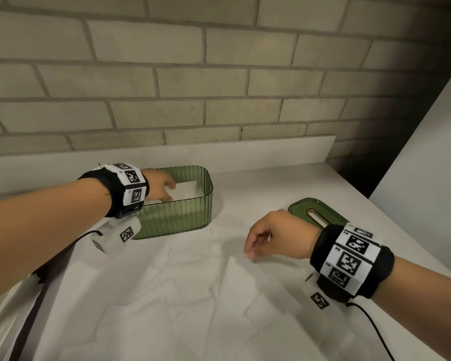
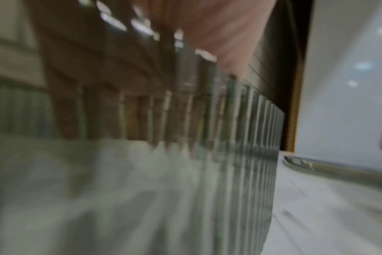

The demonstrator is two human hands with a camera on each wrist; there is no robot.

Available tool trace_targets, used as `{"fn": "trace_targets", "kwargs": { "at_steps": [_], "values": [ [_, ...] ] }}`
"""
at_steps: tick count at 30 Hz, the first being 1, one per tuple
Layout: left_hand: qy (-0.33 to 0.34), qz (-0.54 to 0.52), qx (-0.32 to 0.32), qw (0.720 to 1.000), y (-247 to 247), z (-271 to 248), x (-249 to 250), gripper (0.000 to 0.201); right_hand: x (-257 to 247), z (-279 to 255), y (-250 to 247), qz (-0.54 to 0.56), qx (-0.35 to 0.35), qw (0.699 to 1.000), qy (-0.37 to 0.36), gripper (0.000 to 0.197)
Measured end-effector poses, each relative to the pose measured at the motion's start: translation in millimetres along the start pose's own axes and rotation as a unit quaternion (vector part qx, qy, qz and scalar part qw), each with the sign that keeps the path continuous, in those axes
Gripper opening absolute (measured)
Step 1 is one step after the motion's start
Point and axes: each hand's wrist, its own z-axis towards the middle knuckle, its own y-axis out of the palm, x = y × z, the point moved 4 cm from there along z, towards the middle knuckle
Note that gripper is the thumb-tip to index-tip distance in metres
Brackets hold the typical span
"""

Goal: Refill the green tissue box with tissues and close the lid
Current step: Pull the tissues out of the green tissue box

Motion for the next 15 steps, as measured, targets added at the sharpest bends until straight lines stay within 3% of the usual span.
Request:
{"fn": "trace_targets", "kwargs": {
  "at_steps": [4, 9, 15],
  "values": [
    [0.044, 0.029, 0.029, 0.998, -4, -1, 10, 0.050, 8, -4, 3, 0.012, 0.001, 1.000, 0.001, 0.008],
    [-0.019, 0.016, -0.052, 0.998, 10, 7, 12, 0.061, 6, -5, 32, -0.076, -0.100, 0.992, 0.000, 0.034],
    [-0.012, -0.033, -0.059, 0.998, 14, 14, 12, 0.042, 3, -2, 39, -0.102, -0.112, 0.988, -0.020, 0.038]
  ]
}}
